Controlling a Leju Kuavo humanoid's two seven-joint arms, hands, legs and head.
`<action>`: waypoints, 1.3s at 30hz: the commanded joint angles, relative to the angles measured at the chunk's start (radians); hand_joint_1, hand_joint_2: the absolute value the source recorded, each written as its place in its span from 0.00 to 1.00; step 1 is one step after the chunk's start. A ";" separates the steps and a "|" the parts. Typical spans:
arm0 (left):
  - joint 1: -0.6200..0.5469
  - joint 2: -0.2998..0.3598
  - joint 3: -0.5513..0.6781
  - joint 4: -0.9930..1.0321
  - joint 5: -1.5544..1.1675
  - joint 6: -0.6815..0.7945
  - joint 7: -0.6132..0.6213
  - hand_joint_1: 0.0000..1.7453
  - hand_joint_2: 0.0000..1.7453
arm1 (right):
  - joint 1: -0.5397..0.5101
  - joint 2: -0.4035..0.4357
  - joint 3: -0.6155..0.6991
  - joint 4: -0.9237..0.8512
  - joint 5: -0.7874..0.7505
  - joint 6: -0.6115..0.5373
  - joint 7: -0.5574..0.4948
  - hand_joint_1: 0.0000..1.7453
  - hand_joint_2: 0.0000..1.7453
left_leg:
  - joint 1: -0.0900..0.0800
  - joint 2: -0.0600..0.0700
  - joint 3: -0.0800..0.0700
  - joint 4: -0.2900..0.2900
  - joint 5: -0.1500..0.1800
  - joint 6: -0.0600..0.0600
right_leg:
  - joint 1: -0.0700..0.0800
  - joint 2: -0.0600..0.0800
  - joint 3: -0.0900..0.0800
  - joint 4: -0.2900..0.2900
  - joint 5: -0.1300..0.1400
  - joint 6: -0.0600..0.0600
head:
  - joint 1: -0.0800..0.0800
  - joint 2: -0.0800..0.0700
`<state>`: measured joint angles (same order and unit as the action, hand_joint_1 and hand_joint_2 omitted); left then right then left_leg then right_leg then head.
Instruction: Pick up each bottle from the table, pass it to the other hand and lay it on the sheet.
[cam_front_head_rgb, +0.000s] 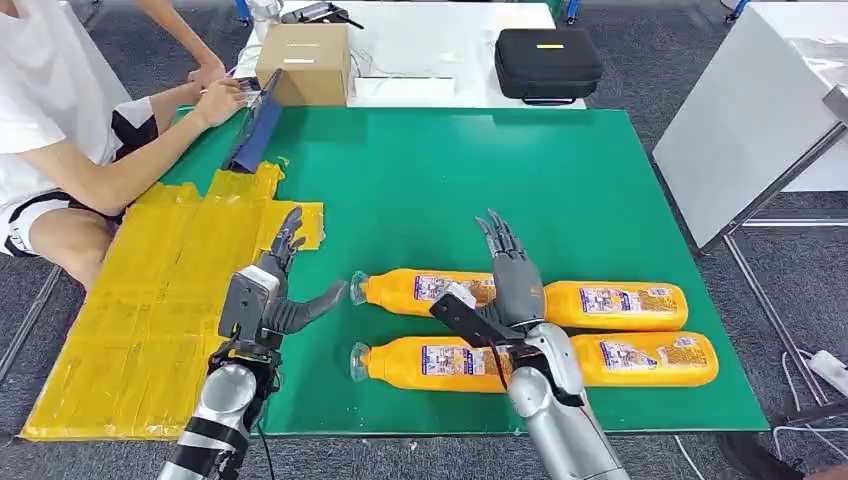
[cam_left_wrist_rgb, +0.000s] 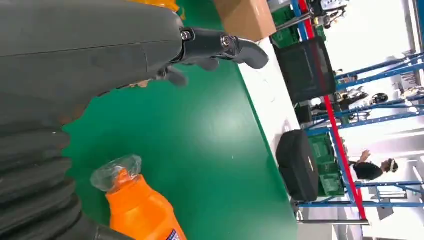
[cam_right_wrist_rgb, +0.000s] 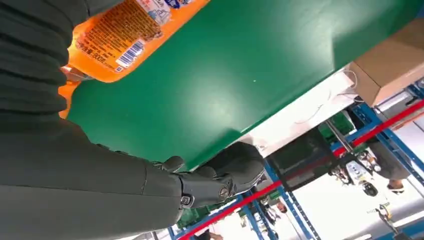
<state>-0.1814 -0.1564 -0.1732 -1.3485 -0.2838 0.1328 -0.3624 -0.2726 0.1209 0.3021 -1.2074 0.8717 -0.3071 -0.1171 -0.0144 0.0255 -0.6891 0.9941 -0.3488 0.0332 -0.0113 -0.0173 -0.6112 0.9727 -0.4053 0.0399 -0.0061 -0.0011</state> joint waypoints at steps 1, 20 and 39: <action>-0.042 0.016 0.022 0.069 -0.004 -0.002 0.004 0.00 1.00 | -0.057 -0.025 0.042 0.091 0.051 -0.021 0.035 0.00 1.00 | 0.001 -0.001 0.006 0.000 -0.002 -0.003 | 0.000 0.002 0.006 0.000 -0.001 -0.001 | 0.000 0.000; -0.073 -0.007 0.019 0.099 -0.008 -0.019 0.007 0.00 1.00 | -0.222 0.022 0.172 0.465 0.276 0.012 0.139 0.00 1.00 | 0.002 -0.001 0.008 0.001 -0.004 -0.004 | 0.001 0.003 0.008 0.001 -0.003 -0.002 | 0.000 0.000; -0.127 -0.028 -0.004 0.169 0.009 -0.032 -0.007 0.00 1.00 | -0.375 0.025 0.133 0.737 0.344 0.022 0.248 0.00 1.00 | 0.001 -0.003 0.007 0.002 -0.002 -0.003 | 0.000 0.000 0.007 0.001 -0.002 -0.001 | 0.000 0.000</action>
<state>-0.2381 -0.1854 -0.1629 -1.2841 -0.2850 0.1045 -0.3628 -0.5164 0.1492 0.4422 -0.7096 1.1975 -0.3170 0.0866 -0.0144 0.0259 -0.6890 0.9942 -0.3481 0.0336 -0.0113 -0.0172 -0.6113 0.9728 -0.4046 0.0402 -0.0061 -0.0008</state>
